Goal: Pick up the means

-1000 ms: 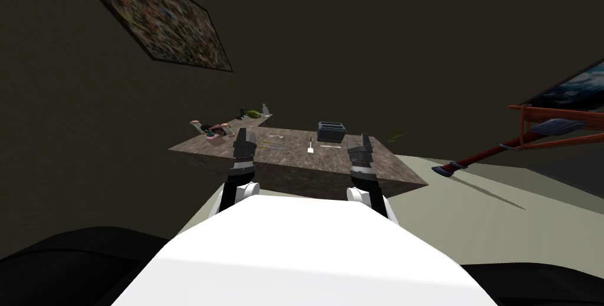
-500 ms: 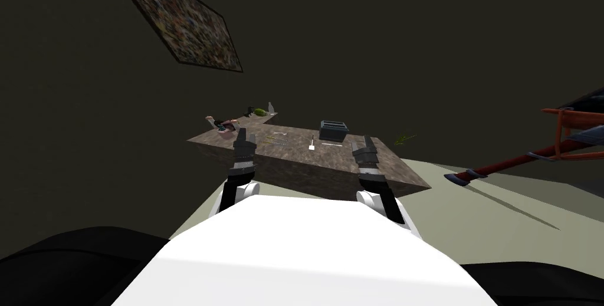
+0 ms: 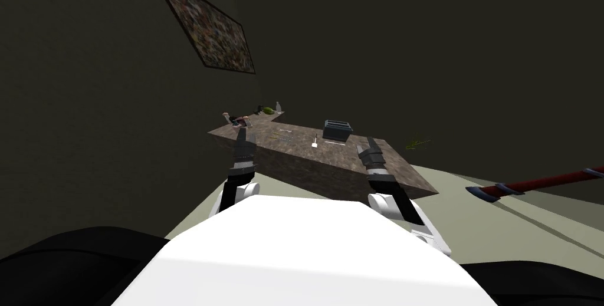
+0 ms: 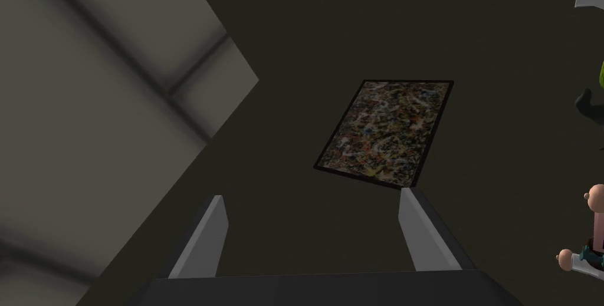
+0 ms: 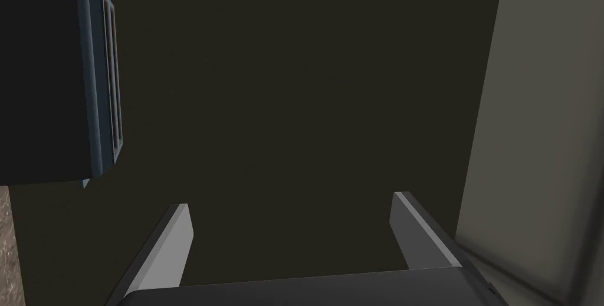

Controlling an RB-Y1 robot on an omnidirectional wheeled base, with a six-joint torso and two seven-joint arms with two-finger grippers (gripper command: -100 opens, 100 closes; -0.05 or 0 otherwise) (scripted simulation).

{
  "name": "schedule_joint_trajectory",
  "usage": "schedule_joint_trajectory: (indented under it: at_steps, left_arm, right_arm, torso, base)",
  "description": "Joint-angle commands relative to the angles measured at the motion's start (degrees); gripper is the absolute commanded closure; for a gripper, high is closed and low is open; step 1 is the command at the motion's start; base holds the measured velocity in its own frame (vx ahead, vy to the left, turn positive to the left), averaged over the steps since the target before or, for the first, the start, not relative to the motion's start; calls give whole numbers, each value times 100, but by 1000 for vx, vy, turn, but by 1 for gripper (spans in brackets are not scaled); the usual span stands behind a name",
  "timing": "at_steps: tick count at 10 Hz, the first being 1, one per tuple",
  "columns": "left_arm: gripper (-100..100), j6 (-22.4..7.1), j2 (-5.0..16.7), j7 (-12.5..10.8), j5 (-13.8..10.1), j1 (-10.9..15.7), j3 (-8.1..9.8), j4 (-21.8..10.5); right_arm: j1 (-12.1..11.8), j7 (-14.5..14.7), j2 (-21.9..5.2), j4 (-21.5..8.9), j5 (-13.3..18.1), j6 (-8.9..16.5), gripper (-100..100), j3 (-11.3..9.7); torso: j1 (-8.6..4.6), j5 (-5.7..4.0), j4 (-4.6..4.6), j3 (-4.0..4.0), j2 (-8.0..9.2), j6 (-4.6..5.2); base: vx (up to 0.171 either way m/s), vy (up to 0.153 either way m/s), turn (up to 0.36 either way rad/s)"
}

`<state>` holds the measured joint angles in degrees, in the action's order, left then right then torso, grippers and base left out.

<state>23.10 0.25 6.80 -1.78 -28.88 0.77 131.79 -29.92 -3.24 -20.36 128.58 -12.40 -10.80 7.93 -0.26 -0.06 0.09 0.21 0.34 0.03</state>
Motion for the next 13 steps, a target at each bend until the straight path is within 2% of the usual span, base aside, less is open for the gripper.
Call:
schedule_joint_trajectory:
  at_steps: [1,2,3,5,6,7,8,9,10,11,12,13]
  left_arm:
    - [0,0,0,0,0,0,0,0]
    - [0,0,0,0,0,1,-1,0]
    - [0,0,0,0,0,1,-1,0]
    - [0,0,0,0,0,1,-1,0]
    - [0,0,0,0,0,1,-1,0]
    - [0,0,0,0,0,-1,0,0]
    - [0,0,0,0,0,0,0,0]
    - [0,0,0,0,0,-1,0,0]
    - [0,0,0,0,0,0,0,0]
    - [0,0,0,0,0,-1,0,0]
    - [0,0,0,0,0,0,0,0]
    - [0,0,0,0,0,-1,0,0]
  right_arm:
    - [-81,65,-286,-23,-246,238,-100,166]
    - [-157,128,-488,-49,-445,400,-100,301]
    - [-157,128,-573,-49,-458,441,-100,301]
    - [-330,270,-988,-126,-856,813,-100,562]
    - [-330,270,-1062,-126,-897,868,-100,562]
    - [-426,348,-1287,-177,-1121,1062,-100,686]
    - [-426,348,-1305,-177,-1121,1089,-100,686]
    - [-527,432,-1542,-237,-1347,1289,-100,804]
    - [-527,432,-1542,-237,-1347,1315,-100,804]
    - [-634,520,-1774,-306,-1573,1527,-100,917]
    - [-634,520,-1774,-306,-1573,1543,-100,917]
    - [-747,613,-2000,-384,-1799,1753,-100,1022]
  torso:
    - [0,0,0,0,0,0]
    - [-1,0,-3,-6,-9,-4]
    - [2,1,-2,-4,-5,-5]
    - [5,1,-4,-9,-14,-5]
    - [7,2,-3,-6,-10,-8]
    - [6,1,-3,-8,-14,2]
    - [8,1,-4,-11,-18,-4]
    - [8,1,-6,-14,-25,-1]
    - [11,2,-6,-16,-27,-5]
    - [11,2,-7,-17,-30,-1]
    - [11,2,-7,-19,-32,-4]
    - [11,2,-8,-20,-34,0]
  base:
    - [-63,-44,161]
    - [-93,-36,313]
    - [-73,-36,106]
    - [-79,-21,324]
    - [-67,-25,109]
    - [-55,-14,193]
    - [-40,-14,122]
    - [-40,-3,248]
    - [-33,-6,145]
    - [-30,-1,246]
    - [-23,-5,145]
    - [-19,5,285]
